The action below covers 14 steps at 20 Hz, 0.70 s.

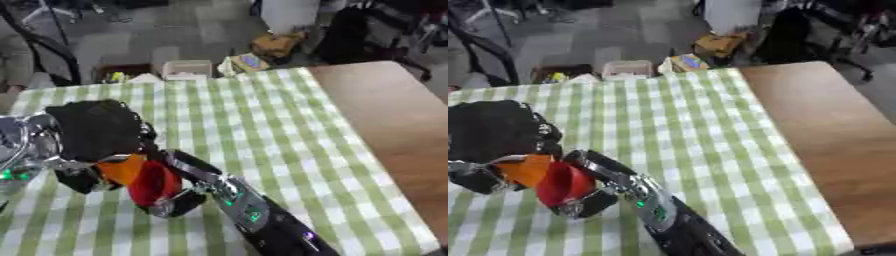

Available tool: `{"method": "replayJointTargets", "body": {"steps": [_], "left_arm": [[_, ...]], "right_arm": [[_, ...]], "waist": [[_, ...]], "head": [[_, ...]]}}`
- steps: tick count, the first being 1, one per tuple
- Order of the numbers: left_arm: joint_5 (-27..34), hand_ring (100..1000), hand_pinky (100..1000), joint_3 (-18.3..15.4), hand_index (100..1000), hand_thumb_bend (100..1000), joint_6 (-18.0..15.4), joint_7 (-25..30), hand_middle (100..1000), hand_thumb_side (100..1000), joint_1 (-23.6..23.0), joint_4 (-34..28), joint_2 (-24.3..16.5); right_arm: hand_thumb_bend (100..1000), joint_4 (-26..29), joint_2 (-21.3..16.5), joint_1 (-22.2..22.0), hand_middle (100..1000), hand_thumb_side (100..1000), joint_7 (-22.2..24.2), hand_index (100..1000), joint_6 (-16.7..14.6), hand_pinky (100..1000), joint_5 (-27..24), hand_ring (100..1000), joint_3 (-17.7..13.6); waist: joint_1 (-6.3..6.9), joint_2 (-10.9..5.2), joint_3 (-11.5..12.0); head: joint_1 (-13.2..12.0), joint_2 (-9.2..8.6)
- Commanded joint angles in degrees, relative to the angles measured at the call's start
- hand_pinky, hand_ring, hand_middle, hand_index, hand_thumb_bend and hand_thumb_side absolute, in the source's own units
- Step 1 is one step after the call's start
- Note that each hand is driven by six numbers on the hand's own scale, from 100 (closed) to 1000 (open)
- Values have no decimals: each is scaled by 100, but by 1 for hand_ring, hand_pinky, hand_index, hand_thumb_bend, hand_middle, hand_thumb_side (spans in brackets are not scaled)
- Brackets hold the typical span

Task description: Pour the contents of one cup into another cup.

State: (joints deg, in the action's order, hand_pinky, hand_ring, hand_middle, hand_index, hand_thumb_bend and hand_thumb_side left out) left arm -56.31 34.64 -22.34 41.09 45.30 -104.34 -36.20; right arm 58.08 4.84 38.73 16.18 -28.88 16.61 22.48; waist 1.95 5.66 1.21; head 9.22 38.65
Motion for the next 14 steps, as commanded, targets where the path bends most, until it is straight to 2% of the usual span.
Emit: {"method": "replayJointTargets", "body": {"steps": [1, 5, 8, 9, 11, 12, 13, 14], "left_arm": [[25, 307, 332, -196, 722, 271, -77, 38, 293, 142, 3, 6, -61], [106, 305, 334, -374, 727, 224, 137, -233, 295, 142, -167, -24, -42], [147, 304, 334, -506, 727, 207, 281, -366, 295, 141, -271, -61, -57], [155, 304, 334, -534, 727, 205, 313, -395, 295, 141, -292, -67, -64], [169, 304, 335, -571, 728, 197, 359, -440, 295, 142, -328, -73, -78], [174, 303, 335, -586, 728, 192, 377, -457, 295, 143, -346, -72, -84], [177, 303, 335, -601, 728, 189, 393, -474, 295, 143, -365, -68, -88], [177, 302, 334, -617, 728, 182, 409, -491, 294, 144, -384, -62, -94]], "right_arm": [[100, -36, -15, 72, 257, 100, -112, 503, 4, 485, 88, 266, -108], [129, -380, -48, 37, 273, 100, -466, 516, 23, 496, 429, 290, -390], [233, -637, -77, 38, 324, 107, -873, 550, 32, 541, 791, 372, -650], [282, -706, -82, 38, 343, 142, -1030, 562, 37, 559, 910, 402, -729], [456, -805, -97, 38, 411, 244, -1336, 617, 37, 634, 1132, 491, -857], [581, -835, -109, 39, 484, 353, -1480, 687, 32, 708, 1248, 566, -907], [614, -849, -122, 44, 527, 409, -1616, 730, 24, 752, 1371, 609, -948], [675, -856, -135, 47, 616, 487, -1742, 812, 18, 831, 1492, 694, -986]], "waist": [[1, -81, 10], [-3, -75, 2], [-12, -75, -6], [-13, -75, -6], [-15, -74, -10], [-17, -72, -11], [-20, -70, -12], [-24, -68, -13]], "head": [[4, -70], [-2, -94], [0, -113], [8, -122], [10, -129], [6, -129], [1, -128], [-4, -127]]}}
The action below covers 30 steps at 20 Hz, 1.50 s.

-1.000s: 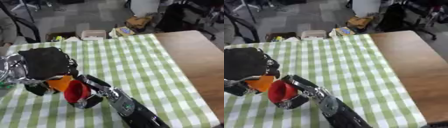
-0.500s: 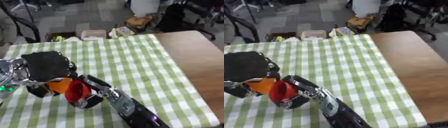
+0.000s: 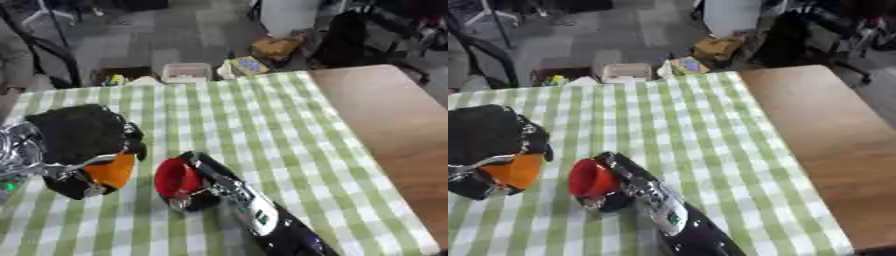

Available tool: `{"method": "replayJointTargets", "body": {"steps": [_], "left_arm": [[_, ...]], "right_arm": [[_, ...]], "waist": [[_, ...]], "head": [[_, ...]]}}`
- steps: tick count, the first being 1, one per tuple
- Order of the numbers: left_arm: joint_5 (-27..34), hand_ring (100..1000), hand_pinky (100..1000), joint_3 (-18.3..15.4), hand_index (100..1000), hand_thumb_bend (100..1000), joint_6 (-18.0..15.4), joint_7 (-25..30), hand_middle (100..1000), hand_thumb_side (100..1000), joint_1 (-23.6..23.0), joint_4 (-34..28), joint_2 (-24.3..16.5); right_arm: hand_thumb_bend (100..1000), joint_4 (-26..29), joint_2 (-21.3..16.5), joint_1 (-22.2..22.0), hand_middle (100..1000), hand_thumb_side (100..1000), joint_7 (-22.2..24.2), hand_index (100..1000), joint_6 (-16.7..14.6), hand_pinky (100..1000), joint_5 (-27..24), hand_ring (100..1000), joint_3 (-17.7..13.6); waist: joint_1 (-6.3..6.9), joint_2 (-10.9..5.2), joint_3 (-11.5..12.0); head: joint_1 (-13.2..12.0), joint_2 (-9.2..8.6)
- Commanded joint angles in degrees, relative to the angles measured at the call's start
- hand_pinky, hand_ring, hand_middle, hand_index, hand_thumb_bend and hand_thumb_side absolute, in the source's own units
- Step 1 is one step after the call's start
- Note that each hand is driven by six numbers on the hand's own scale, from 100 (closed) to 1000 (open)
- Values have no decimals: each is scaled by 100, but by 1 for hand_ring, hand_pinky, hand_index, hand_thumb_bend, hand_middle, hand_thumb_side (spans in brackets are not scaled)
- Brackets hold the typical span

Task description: Pour the contents of one cup into another cup.

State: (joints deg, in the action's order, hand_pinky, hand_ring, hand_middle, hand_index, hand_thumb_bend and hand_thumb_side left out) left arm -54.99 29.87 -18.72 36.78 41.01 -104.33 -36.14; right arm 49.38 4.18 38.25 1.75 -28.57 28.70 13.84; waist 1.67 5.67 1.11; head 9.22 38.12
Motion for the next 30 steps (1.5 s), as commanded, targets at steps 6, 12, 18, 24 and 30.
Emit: {"method": "replayJointTargets", "body": {"steps": [6, 12, 18, 24, 30], "left_arm": [[98, 302, 339, -276, 729, 146, 165, -293, 296, 138, -17, -98, -94], [299, 295, 346, -628, 742, 100, 572, -1035, 308, 158, -221, -4, 18], [977, 268, 323, -971, 770, 100, 1244, -2247, 333, 297, -560, 768, 509], [2334, 305, 389, -981, 820, 100, 1210, -3434, 401, 343, -716, 1891, 1059], [3133, 362, 477, -1037, 854, 100, 851, -4631, 461, 582, -653, 2967, 1463]], "right_arm": [[744, 110, -116, 116, 743, 544, -699, 872, -90, 931, 913, 806, -227], [751, 149, -313, 141, 752, 576, -799, 859, -4, 925, 999, 786, -400], [744, 363, -663, 153, 756, 602, -775, 857, 211, 902, 381, 762, -570], [725, 915, -896, 93, 731, 631, -851, 857, 479, 887, -338, 733, -695], [717, 1384, -1000, 38, 721, 634, -848, 854, 649, 881, -797, 722, -709]], "waist": [[-18, -53, -4], [-67, -51, -17], [-171, -45, -75], [-257, -10, -154], [-304, 23, -231]], "head": [[-9, -77], [-25, -74], [-75, -97], [-157, -137], [-205, -162]]}}
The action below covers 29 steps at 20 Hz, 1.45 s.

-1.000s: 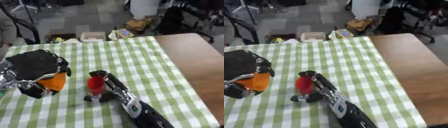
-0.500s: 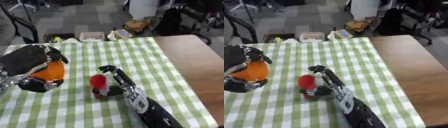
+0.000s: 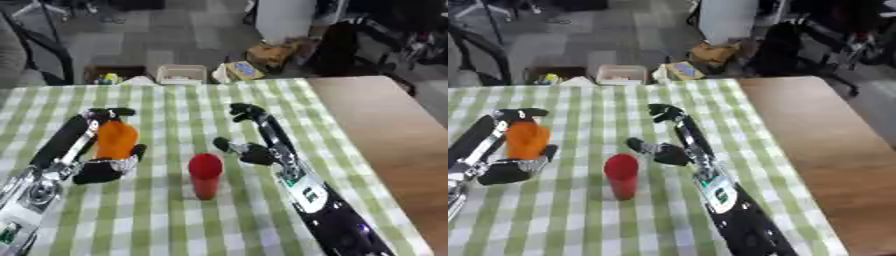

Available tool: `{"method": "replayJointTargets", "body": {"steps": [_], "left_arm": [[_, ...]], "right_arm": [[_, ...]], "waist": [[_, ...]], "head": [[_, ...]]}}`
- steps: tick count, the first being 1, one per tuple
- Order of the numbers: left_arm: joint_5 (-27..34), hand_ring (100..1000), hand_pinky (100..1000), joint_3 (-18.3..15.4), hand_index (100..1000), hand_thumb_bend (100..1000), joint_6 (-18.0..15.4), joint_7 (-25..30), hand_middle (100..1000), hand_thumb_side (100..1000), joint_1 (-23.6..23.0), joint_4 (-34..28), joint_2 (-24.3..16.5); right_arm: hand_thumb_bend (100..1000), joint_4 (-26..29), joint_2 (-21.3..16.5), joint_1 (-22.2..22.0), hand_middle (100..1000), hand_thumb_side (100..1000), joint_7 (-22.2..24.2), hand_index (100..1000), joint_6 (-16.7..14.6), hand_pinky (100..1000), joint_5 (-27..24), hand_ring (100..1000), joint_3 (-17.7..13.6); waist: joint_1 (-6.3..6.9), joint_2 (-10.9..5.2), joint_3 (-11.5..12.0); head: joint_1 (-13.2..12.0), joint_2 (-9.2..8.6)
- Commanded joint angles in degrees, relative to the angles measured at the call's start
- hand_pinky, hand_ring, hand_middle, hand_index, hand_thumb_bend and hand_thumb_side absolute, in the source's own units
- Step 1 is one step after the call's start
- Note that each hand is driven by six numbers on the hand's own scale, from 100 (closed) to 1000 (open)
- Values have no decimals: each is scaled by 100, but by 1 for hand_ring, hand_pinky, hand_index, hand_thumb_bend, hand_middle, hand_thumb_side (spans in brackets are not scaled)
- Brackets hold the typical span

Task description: Pour the contents of one cup into another cup.

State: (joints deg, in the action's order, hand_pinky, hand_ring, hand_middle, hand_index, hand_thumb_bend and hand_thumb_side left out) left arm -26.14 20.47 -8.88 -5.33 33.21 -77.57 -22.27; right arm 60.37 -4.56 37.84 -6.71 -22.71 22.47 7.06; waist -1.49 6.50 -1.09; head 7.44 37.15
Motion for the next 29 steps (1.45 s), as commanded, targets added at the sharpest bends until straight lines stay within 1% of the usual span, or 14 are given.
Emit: {"method": "replayJointTargets", "body": {"steps": [1, 3, 5, 6, 7, 9, 11, 16, 19, 21, 24, 26, 27, 29], "left_arm": [[299, 381, 500, -104, 864, 100, -195, -565, 474, 638, 144, 432, 127], [368, 434, 549, -122, 881, 100, -305, -824, 517, 660, 172, 696, 222], [331, 474, 575, -122, 894, 349, -415, -1022, 553, 683, 166, 848, 261], [265, 486, 580, -122, 899, 414, -460, -1099, 565, 691, 150, 872, 261], [183, 554, 603, -118, 922, 694, -493, -1148, 630, 715, 121, 871, 250], [24, 630, 646, -135, 936, 897, -523, -1195, 706, 770, 37, 782, 210], [-44, 688, 690, -173, 949, 1000, -519, -1205, 754, 830, -56, 580, 160], [354, 707, 706, -300, 957, 1000, -437, -1219, 774, 910, -327, -328, 7], [939, 703, 700, -402, 961, 922, -285, -1267, 776, 998, -517, -1015, -80], [1415, 697, 692, -479, 965, 863, -147, -1257, 777, 1000, -661, -1424, -115], [2231, 686, 682, -617, 949, 839, 86, -1158, 771, 1000, -921, -1925, -148], [2718, 668, 672, -693, 927, 775, 239, -996, 762, 1000, -1091, -2122, -152], [2885, 662, 672, -737, 906, 716, 310, -876, 753, 1000, -1168, -2182, -168], [3001, 653, 670, -827, 893, 667, 452, -526, 752, 1000, -1322, -2255, -189]], "right_arm": [[707, 337, -128, 73, 714, 635, 2, 851, 84, 870, -214, 712, -33], [701, 414, -126, 56, 707, 629, 14, 849, 129, 863, -280, 703, -34], [700, 470, -130, 33, 704, 631, 24, 848, 162, 862, -339, 698, -39], [700, 492, -136, 22, 704, 631, 25, 848, 175, 862, -365, 698, -45], [697, 510, -148, 9, 701, 630, 22, 847, 188, 859, -385, 693, -56], [696, 530, -176, -21, 698, 630, 5, 846, 216, 856, -421, 689, -82], [695, 536, -203, -50, 695, 631, -10, 845, 239, 855, -449, 685, -102], [693, 543, -225, -102, 689, 633, -26, 844, 263, 852, -489, 680, -120], [692, 559, -229, -112, 687, 635, -30, 844, 270, 844, -513, 676, -131], [692, 573, -235, -117, 687, 637, -40, 844, 281, 839, -546, 674, -142], [690, 623, -251, -136, 687, 642, -49, 843, 303, 832, -640, 671, -158], [688, 678, -266, -145, 687, 642, -54, 842, 323, 826, -726, 668, -171], [685, 710, -275, -148, 687, 641, -57, 842, 335, 824, -771, 667, -178], [670, 781, -297, -156, 687, 652, -61, 841, 366, 814, -850, 662, -195]], "waist": [[9, -56, -21], [2, -48, -38], [-2, -42, -52], [-2, -40, -55], [0, -40, -58], [7, -44, -53], [18, -52, -39], [46, -71, 4], [56, -77, 21], [61, -79, 32], [69, -84, 53], [77, -86, 61], [81, -87, 65], [89, -86, 72]], "head": [[-29, -67], [-36, -68], [-46, -74], [-49, -73], [-52, -67], [-48, -60], [-49, -52], [-25, -43], [-3, -45], [7, -44], [9, -27], [13, -7], [15, 0], [4, 10]]}}
